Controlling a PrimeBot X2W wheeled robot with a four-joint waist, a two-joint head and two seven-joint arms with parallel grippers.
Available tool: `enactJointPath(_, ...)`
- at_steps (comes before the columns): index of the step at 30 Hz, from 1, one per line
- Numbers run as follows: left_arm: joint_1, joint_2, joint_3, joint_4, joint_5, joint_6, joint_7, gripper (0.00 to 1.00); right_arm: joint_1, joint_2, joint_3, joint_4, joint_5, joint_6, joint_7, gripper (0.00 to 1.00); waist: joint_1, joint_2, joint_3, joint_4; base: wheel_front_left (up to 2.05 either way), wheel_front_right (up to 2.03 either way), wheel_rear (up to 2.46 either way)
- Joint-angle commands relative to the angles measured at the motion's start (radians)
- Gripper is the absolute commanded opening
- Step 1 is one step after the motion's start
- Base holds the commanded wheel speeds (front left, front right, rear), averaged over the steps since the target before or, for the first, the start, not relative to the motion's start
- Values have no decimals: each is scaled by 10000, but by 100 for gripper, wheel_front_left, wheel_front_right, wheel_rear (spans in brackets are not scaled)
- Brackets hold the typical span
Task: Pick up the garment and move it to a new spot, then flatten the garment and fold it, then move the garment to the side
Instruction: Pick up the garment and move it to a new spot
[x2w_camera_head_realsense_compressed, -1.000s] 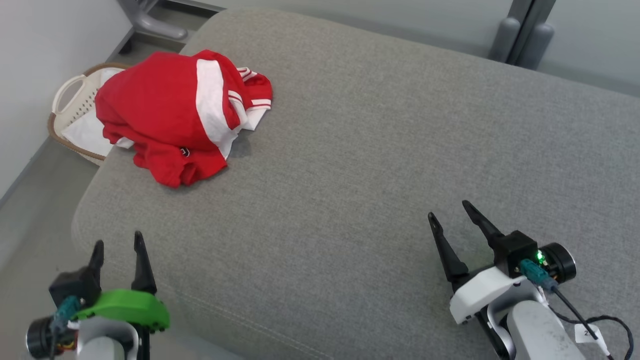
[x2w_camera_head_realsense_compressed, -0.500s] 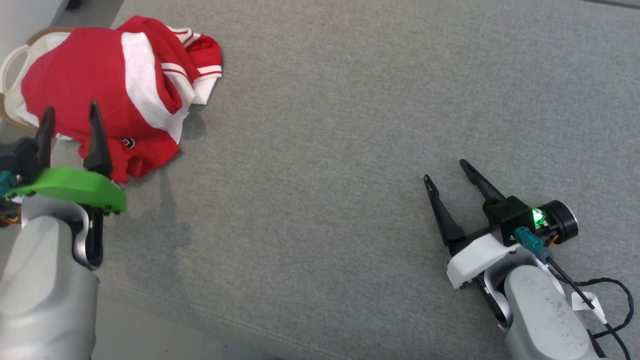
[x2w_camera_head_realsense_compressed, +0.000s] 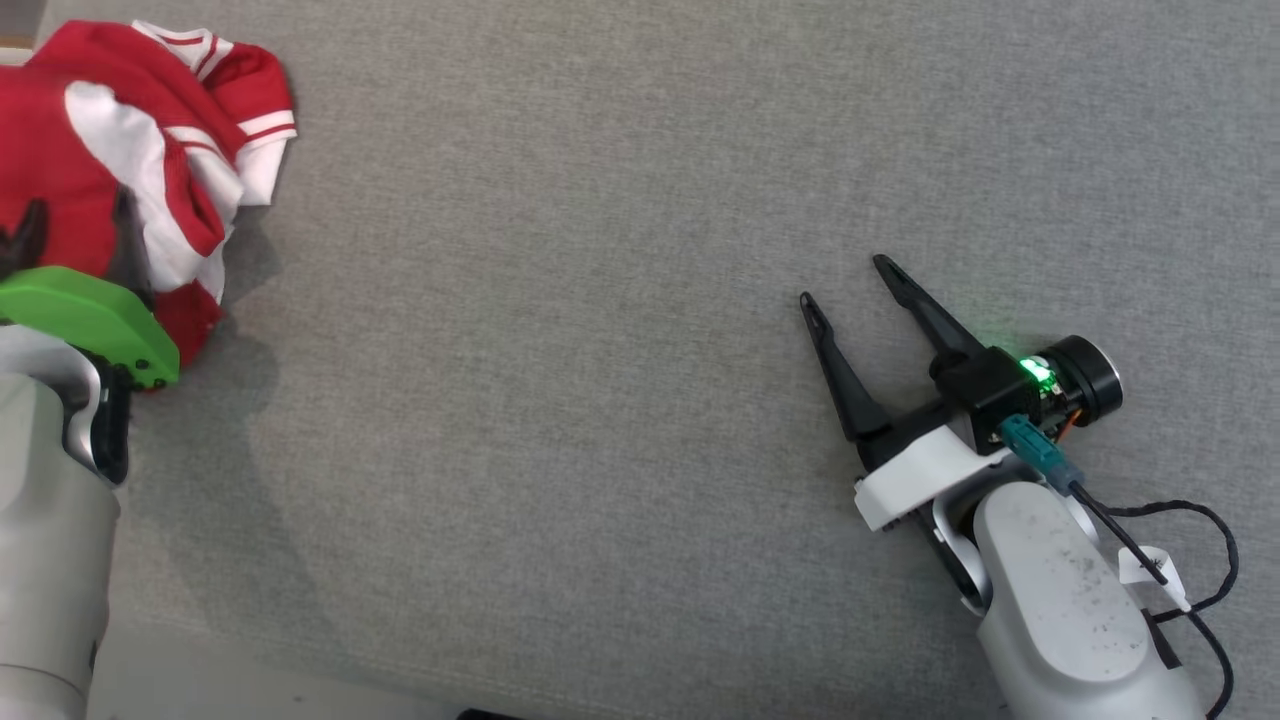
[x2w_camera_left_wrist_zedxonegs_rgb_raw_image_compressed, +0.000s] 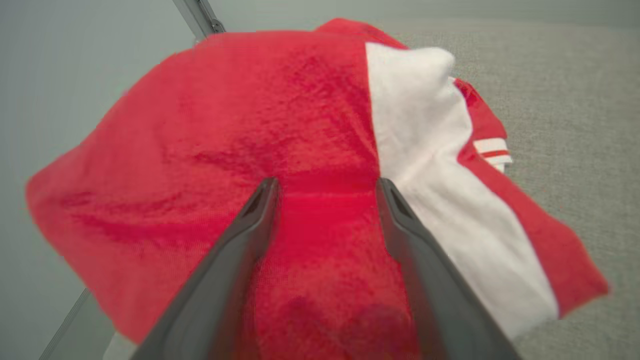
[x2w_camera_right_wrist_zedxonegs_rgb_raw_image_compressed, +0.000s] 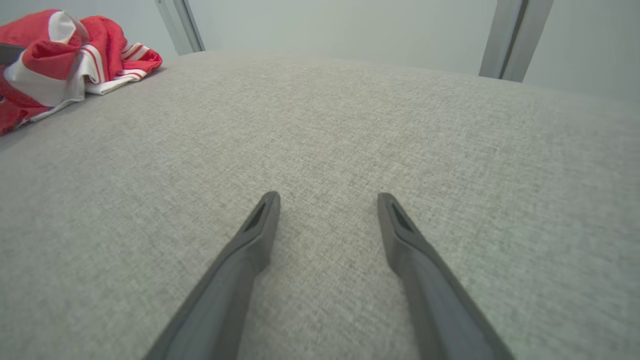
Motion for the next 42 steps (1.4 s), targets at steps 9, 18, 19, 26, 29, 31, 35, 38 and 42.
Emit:
enactJointPath(9, -356, 191, -1047, 1118, -1113, -24, 870, 0, 392, -443, -429, 488, -87, -46, 138, 100, 0, 0, 198, -444, 0, 0, 0)
enactJointPath(18, -986, 706, -1429, 1273, -734, 135, -417, 0, 665, -297, -293, 465, 293, -41, 124, 100, 0, 0, -569, -400, 0, 0, 0)
enactJointPath(19, -1068, 744, -1421, 1148, -613, 205, -458, 0, 680, -279, -278, 443, 365, -34, 113, 100, 0, 0, -717, -410, 0, 0, 0)
enactJointPath(26, -782, 1047, -611, -1699, 383, 681, -498, 0, 953, -244, -203, 289, 809, -32, 66, 100, 0, 0, -1604, -649, 0, 0, 0)
enactJointPath(29, -506, 855, -192, -2953, 811, 609, -491, 0, 1149, -237, -168, 232, 1011, -32, 64, 100, 0, 0, -1956, -895, 0, 0, 0)
enactJointPath(31, -319, 577, -5, -3649, 1027, 562, -490, 0, 1279, -235, -158, 192, 1160, -32, 64, 100, 0, 0, -2170, -1114, 0, 0, 0)
enactJointPath(35, 129, 89, 235, -4758, 1326, 368, -489, 0, 1470, -233, -98, 128, 1388, -32, 63, 100, 0, 0, -2515, -1705, 0, 0, 0)
enactJointPath(38, 457, -428, 202, -5414, 1427, 229, -478, 0, 1587, -232, -80, 59, 1529, -32, 63, 100, 0, 0, -2684, -2272, 0, 0, 0)
enactJointPath(42, 780, -1079, -160, -5894, 1612, 94, -477, 0, 1777, -230, 15, -100, 1731, -32, 64, 100, 0, 0, -2799, -3106, 0, 0, 0)
